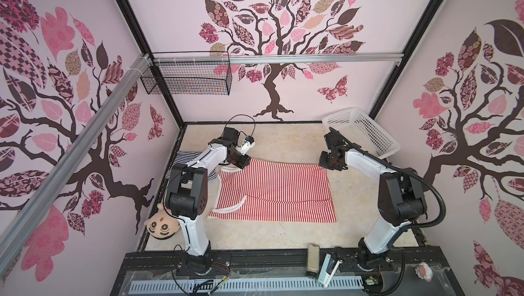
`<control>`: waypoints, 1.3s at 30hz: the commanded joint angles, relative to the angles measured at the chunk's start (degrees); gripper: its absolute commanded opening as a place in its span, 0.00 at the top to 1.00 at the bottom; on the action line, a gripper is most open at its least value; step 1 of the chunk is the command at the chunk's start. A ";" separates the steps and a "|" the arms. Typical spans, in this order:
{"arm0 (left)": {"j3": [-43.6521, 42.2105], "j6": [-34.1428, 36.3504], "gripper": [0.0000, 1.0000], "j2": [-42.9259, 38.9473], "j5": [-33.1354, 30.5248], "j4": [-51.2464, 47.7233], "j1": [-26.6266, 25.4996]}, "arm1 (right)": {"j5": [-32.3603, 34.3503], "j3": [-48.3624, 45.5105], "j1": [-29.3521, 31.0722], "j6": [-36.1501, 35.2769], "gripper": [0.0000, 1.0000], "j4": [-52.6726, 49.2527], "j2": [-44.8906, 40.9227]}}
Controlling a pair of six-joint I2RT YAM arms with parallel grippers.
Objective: Fold and stack the tank tops
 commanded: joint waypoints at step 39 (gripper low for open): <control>-27.45 4.33 0.70 -18.23 -11.88 2.37 -6.53 | -6.78 -28.80 0.06 3.98 0.83 3.08 -29.29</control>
